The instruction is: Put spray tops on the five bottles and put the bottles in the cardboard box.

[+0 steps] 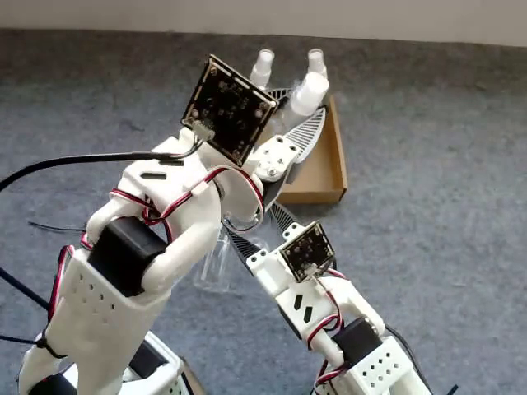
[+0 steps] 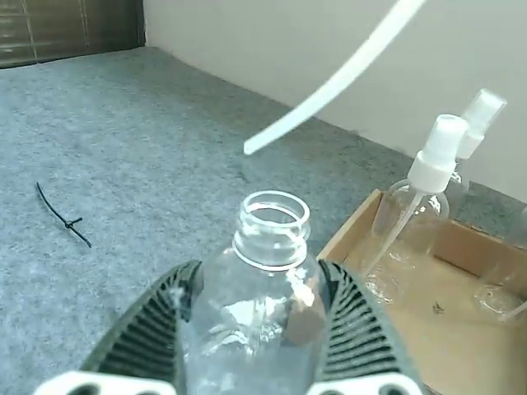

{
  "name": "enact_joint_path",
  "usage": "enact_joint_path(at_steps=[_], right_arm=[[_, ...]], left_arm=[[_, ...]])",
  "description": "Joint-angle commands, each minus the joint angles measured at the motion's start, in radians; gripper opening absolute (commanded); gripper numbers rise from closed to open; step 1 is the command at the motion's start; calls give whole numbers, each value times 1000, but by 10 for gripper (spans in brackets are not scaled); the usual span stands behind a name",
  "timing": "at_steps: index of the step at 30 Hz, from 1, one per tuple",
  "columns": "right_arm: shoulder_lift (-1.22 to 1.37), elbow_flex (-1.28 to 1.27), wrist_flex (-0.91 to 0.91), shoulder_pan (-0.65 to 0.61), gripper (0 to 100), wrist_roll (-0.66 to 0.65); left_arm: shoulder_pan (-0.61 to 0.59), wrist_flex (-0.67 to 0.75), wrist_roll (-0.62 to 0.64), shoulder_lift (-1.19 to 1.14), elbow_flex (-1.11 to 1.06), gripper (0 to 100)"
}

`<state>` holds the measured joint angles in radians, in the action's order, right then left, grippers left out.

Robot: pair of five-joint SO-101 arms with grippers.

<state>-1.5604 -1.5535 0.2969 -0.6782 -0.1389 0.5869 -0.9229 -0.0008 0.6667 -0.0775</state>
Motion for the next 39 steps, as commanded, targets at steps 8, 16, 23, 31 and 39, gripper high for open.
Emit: enact_joint_path(at_steps=[8, 16, 23, 31, 39], right_arm=[[-8, 13, -30, -1, 4, 6], [-8, 13, -30, -1, 4, 6], [-8, 13, -30, -1, 4, 6], [-8, 13, -30, -1, 4, 6], [-8, 13, -28, 2, 4, 6]], left_arm=[[18, 78, 9, -1, -53, 6], [18, 80, 84, -1, -54, 6], [10, 81, 81, -1, -74, 6], [8, 81, 80, 1, -104, 6], [-84, 74, 80, 8, -160, 6]])
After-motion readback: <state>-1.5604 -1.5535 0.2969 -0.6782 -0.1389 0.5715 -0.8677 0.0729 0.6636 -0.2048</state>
